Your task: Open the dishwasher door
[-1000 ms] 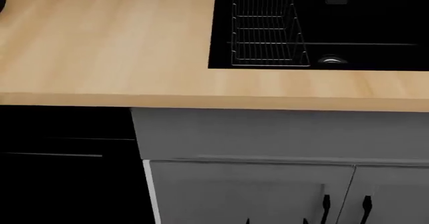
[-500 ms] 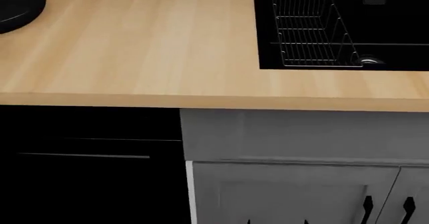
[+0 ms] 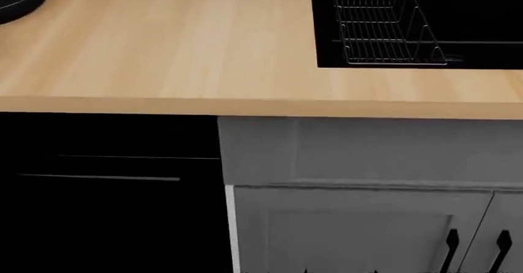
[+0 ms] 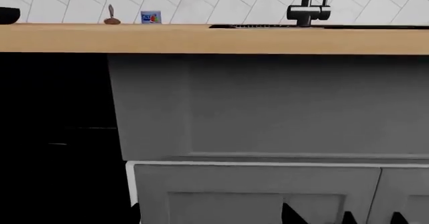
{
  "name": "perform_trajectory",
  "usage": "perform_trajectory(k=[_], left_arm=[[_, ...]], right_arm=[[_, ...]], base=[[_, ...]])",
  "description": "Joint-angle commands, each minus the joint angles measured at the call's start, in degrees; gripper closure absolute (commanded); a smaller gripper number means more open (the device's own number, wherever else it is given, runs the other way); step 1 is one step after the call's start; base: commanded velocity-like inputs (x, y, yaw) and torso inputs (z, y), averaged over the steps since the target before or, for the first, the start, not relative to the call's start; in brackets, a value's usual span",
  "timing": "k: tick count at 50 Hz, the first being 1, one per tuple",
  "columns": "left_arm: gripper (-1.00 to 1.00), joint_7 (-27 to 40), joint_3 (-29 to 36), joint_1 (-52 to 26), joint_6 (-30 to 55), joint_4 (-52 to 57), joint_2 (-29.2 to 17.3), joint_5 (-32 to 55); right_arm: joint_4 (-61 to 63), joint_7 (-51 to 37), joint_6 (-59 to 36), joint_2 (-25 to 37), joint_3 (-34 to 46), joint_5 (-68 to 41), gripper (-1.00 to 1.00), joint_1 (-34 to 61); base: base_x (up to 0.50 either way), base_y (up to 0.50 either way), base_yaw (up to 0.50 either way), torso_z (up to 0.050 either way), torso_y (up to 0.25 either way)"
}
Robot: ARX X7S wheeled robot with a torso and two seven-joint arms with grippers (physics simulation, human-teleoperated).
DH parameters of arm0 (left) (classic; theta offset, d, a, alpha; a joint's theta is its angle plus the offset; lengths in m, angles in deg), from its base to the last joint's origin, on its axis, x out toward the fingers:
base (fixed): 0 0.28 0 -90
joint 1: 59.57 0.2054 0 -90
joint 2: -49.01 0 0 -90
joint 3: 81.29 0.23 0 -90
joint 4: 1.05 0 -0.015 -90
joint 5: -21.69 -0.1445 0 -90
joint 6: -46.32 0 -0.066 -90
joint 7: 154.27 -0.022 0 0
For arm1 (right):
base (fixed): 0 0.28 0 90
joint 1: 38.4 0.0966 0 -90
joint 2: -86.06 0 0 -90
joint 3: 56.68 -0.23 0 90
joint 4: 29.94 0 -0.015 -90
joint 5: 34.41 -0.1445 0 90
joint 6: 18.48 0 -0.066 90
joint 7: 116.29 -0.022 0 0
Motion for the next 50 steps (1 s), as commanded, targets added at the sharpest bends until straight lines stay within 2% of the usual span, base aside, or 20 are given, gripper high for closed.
perform_trajectory(k=[1,50], left_arm=[[-1.0,0.62,1.09,0.1,0.69,0.57,-0.53,0.29],[-1.0,3.02,3.46,-0.43,1.68,0.73,-2.42,1.23]], right_arm=[[1.0,-0.62,-0.31,0.58,0.39,-0.72,-1.0,-0.7],[-0.56,-2.01,1.04,1.95,2.21,-2.78,-1.0,-0.28]], base=[[0.0,0.0,0.0,-0.05,0.0],[0.0,0.0,0.0,-0.05,0.0]])
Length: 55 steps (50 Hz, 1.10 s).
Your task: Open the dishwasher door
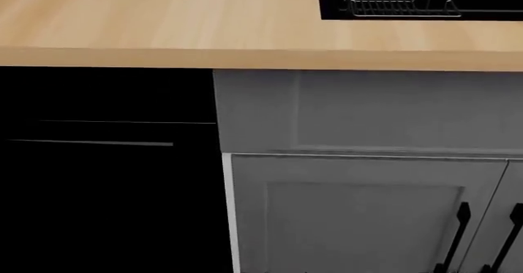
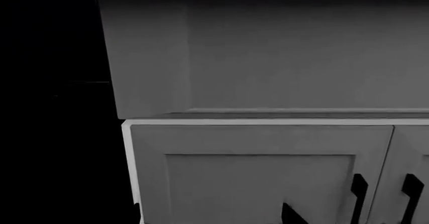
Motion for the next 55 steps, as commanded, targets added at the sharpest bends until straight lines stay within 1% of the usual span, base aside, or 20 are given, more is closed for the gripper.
perform_trajectory(k=[1,3,4,14,20,32,55], left_arm=[[-1.0,0.45,0.61,-0.09,0.0,-0.1,-0.36,0.1],[-1.0,0.57,0.71,0.16,-1.56,-0.05,-0.45,-0.37],[-1.0,0.73,0.74,0.11,-0.81,0.14,-0.51,-0.29],[-1.0,0.88,1.12,0.02,-1.72,-0.58,-0.81,-0.2],[-1.0,1.24,1.29,0.19,-0.93,0.87,-1.22,-0.03],[-1.0,1.47,1.62,-0.67,-1.54,-0.41,-1.45,0.11],[-1.0,2.3,2.66,-0.73,-1.19,0.55,-2.08,0.14]], right_arm=[[-0.44,-0.27,0.48,0.28,0.3,-0.59,-1.0,-0.06],[-0.66,-0.24,0.75,0.32,0.39,-0.67,-1.0,-0.06],[-0.88,-0.23,0.92,0.33,0.42,-0.69,-1.0,0.0],[-0.16,-0.51,0.88,0.62,0.66,-1.29,-1.0,-0.12],[0.66,-0.78,-0.3,0.89,1.29,-1.14,-1.0,0.0],[-1.07,-1.03,0.63,1.0,1.59,-1.34,-1.0,0.58],[0.17,-1.72,1.2,1.73,1.65,-2.73,-1.0,-0.26]], base=[[0.0,0.0,0.0,-0.05,0.0],[0.0,0.0,0.0,-0.05,0.0],[0.0,0.0,0.0,-0.048,0.0],[0.0,0.0,0.0,0.0,0.0],[0.0,0.0,0.0,0.0,0.0],[0.3,0.0,0.0,0.0,0.0],[0.3,0.0,0.0,0.0,0.0]])
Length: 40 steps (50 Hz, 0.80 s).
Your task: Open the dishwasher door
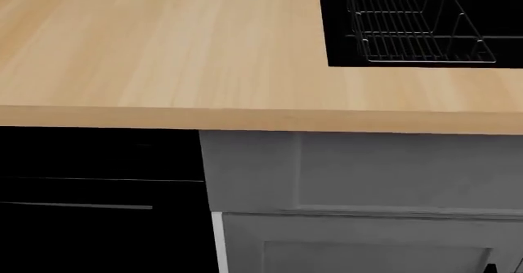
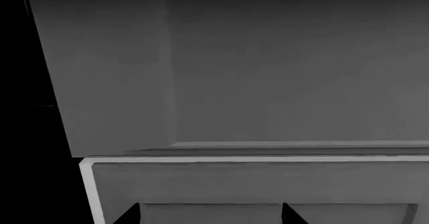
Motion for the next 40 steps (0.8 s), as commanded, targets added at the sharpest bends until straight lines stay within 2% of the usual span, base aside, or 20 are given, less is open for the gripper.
perform_trajectory(k=[1,16,32,40], left_arm=[[-1.0,0.46,0.48,0.02,0.29,0.67,-0.33,0.05],[-1.0,1.17,1.5,0.67,1.84,2.52,-1.52,-0.8],[-1.0,1.92,10.53,0.49,30.27,14.86,-13.44,-23.18],[-1.0,-1.69,16.69,-1.51,43.11,19.02,-18.2,-34.14]], right_arm=[[0.29,-0.26,0.71,0.27,-0.04,-0.74,-1.0,-0.3],[0.8,-0.52,0.71,0.71,0.3,-1.42,-1.0,-0.48],[1.73,-1.0,0.39,1.21,0.74,-1.91,-1.0,-0.96],[1.15,-1.08,1.04,1.28,0.86,-2.19,-1.0,-1.19]], base=[[0.0,0.0,0.0,0.0,0.0],[0.0,0.0,0.0,0.0,0.0],[0.0,0.0,0.0,0.0,0.0],[0.0,0.0,0.0,0.0,0.0]])
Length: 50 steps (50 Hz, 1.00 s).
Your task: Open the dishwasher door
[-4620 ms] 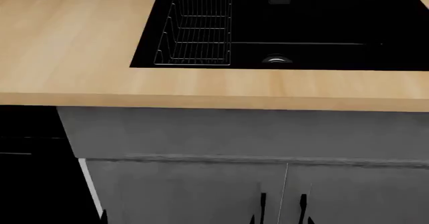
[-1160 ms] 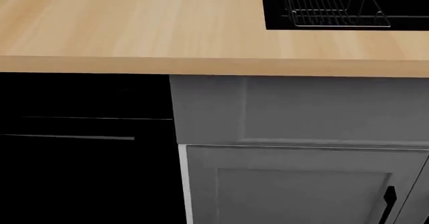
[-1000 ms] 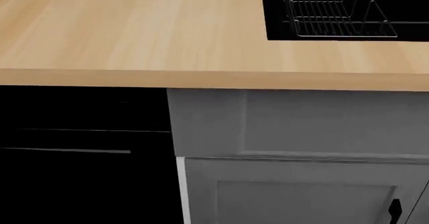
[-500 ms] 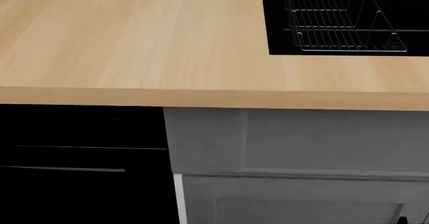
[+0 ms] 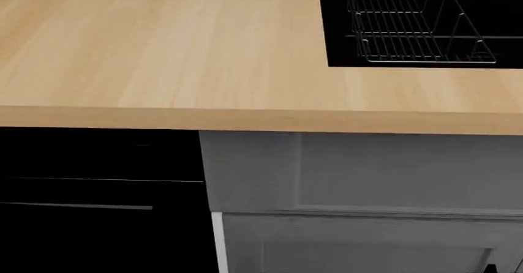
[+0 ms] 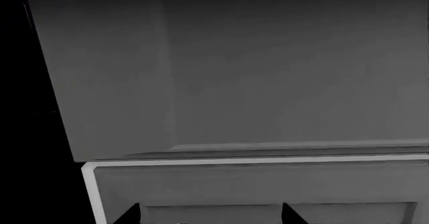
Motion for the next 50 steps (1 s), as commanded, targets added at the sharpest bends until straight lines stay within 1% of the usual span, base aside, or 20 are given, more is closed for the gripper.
perform_trajectory(k=[1,4,9,13,17,25,35,50], left_arm=[[-1.0,-3.42,7.81,-2.01,17.61,6.46,-6.68,-14.74],[-1.0,-5.08,9.87,-3.2,20.63,7.22,-7.83,-17.74],[-1.0,-10.21,15.21,-8.14,24.79,5.85,-10.01,-23.26],[-1.0,-13.41,18.44,-12.17,25.55,3.59,-10.85,-25.84],[-1.0,-15.33,21.33,-15.4,23.99,0.65,-11.07,-27.15],[-1.0,-15.56,23.96,-19.26,20.19,-5.96,-9.59,-27.03],[-1.0,-14.44,26.54,-24.97,13.8,-18.73,-7.13,-25.86],[-1.0,-16.03,28.76,-30.05,12.62,-24.04,-5.47,-27.32]], right_arm=[[-0.23,-0.16,0.49,0.2,0.22,-0.45,-1.0,-0.34],[-0.41,-0.21,0.6,0.24,0.22,-0.58,-1.0,-0.29],[-0.67,-0.31,0.67,0.21,0.48,-0.6,-1.0,-0.2],[-0.72,-0.46,0.73,0.28,0.6,-0.57,-1.0,-0.19],[-0.37,-0.77,0.45,0.39,0.67,-0.62,-1.0,-0.18],[-0.46,-0.87,0.28,0.59,0.95,-0.72,-1.0,0.27],[-0.77,-1.32,0.64,0.85,0.85,-1.13,-1.0,0.17],[-1.26,-1.67,1.26,1.23,0.88,-1.73,-1.0,0.12]], base=[[0.0,0.0,0.0,0.0,0.0],[0.0,0.0,0.0,0.0,0.0],[0.0,0.0,0.0,0.0,0.0],[0.0,0.0,0.0,0.0,0.0],[0.0,0.0,0.0,0.0,0.0],[0.0,0.0,0.0,0.0,0.0],[0.0,0.0,0.0,0.0,0.0],[0.0,0.0,0.0,0.0,0.0]])
